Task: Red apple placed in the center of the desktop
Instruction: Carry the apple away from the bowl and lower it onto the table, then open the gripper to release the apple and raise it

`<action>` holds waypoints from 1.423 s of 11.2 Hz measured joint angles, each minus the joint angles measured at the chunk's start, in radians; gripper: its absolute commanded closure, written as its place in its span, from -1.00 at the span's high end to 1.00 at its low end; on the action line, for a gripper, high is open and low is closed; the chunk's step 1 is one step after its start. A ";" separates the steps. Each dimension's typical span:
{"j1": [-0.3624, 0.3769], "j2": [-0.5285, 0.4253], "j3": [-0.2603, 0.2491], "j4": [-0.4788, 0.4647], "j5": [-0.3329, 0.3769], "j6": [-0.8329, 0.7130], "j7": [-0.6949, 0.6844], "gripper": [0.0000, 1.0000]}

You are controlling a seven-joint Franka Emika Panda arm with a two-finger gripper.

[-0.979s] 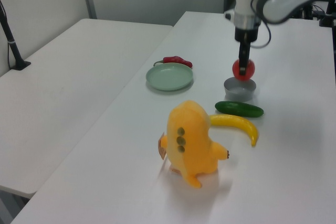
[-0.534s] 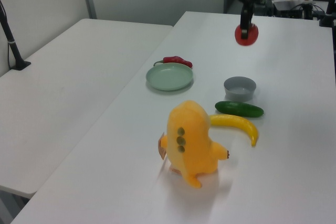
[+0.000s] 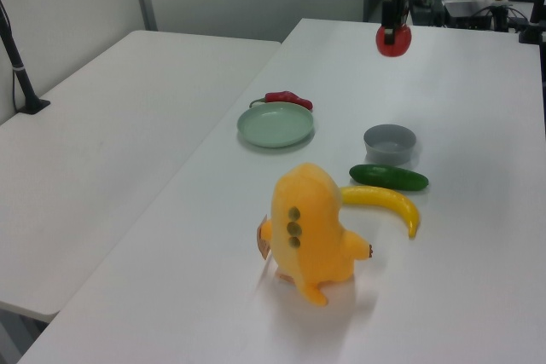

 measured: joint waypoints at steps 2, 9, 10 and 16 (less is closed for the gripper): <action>-0.007 0.106 0.000 0.063 0.000 0.004 -0.080 -0.77; -0.006 0.262 0.009 0.046 0.000 0.272 -0.114 -0.49; -0.006 0.265 0.010 0.022 0.000 0.307 -0.114 -0.24; -0.006 0.259 0.011 -0.041 0.000 0.361 -0.098 1.00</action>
